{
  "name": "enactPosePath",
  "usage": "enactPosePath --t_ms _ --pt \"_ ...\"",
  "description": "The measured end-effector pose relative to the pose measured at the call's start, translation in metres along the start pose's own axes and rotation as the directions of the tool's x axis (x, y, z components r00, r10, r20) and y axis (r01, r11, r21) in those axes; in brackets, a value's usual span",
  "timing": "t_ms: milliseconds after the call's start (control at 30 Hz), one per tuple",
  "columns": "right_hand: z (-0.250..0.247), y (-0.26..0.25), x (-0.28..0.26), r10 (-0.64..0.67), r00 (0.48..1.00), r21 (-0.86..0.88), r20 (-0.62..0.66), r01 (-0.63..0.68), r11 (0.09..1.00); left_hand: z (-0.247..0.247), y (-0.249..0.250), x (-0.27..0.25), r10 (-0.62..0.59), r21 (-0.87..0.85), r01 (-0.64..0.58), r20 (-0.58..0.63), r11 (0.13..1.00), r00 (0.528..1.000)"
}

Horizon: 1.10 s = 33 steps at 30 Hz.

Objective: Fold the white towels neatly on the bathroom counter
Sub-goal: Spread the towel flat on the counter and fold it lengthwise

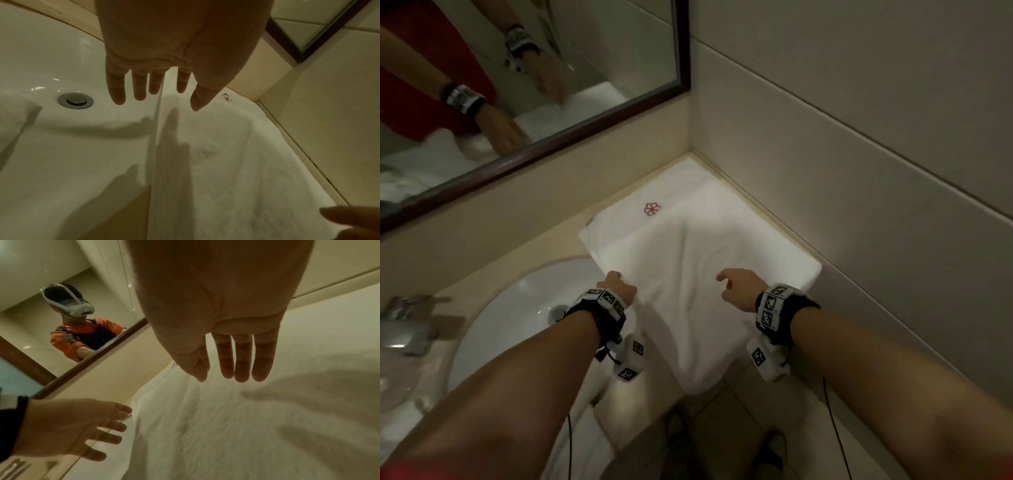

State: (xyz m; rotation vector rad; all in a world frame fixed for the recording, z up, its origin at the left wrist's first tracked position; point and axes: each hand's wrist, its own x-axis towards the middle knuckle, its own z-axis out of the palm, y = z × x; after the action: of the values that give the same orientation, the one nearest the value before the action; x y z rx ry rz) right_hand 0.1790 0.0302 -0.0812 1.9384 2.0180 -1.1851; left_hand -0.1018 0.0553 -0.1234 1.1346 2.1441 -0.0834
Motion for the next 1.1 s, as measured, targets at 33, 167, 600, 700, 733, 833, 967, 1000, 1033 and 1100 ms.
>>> enactPosePath --t_ms 33,167,600,700,733,833,967,1000,1033,1100 --pt "0.006 -0.005 0.002 0.01 1.0 -0.022 0.002 -0.01 1.0 -0.007 -0.002 0.005 0.019 -0.024 -0.018 0.022 1.0 1.0" --pt "0.026 -0.012 0.009 0.063 0.996 -0.142 -0.063 -0.071 0.987 -0.021 -0.007 0.032 0.077 -0.054 -0.08 -0.041 0.995 0.996" --pt "0.047 -0.011 0.041 0.195 0.979 -0.289 -0.063 -0.204 0.935 -0.023 0.024 0.093 0.357 0.479 -0.29 -0.053 0.828 0.932" --pt "0.047 -0.012 0.047 0.204 0.978 -0.297 -0.051 -0.21 0.931 -0.021 0.028 0.111 0.353 0.474 -0.277 -0.077 0.836 0.932" --pt "0.045 -0.013 0.049 0.206 0.978 -0.29 -0.043 -0.209 0.934 -0.022 0.027 0.117 0.35 0.465 -0.279 -0.072 0.84 0.934" --pt "0.04 -0.015 0.057 0.209 0.978 -0.289 -0.027 -0.208 0.934 -0.032 0.029 0.133 0.339 0.443 -0.3 -0.009 0.845 0.941" --pt "0.036 -0.021 0.067 0.219 0.976 -0.282 -0.014 -0.214 0.935 -0.045 0.029 0.141 0.32 0.422 -0.306 0.039 0.853 0.947" --pt "0.036 -0.022 0.068 0.221 0.975 -0.28 -0.01 -0.215 0.935 -0.047 0.028 0.142 0.318 0.425 -0.306 0.045 0.852 0.947" --pt "0.036 -0.022 0.068 0.222 0.975 -0.284 -0.011 -0.216 0.934 -0.047 0.029 0.141 0.314 0.421 -0.305 0.05 0.854 0.948" --pt "0.035 -0.021 0.067 0.218 0.976 -0.285 -0.012 -0.212 0.935 -0.049 0.03 0.139 0.312 0.413 -0.3 0.04 0.86 0.949"
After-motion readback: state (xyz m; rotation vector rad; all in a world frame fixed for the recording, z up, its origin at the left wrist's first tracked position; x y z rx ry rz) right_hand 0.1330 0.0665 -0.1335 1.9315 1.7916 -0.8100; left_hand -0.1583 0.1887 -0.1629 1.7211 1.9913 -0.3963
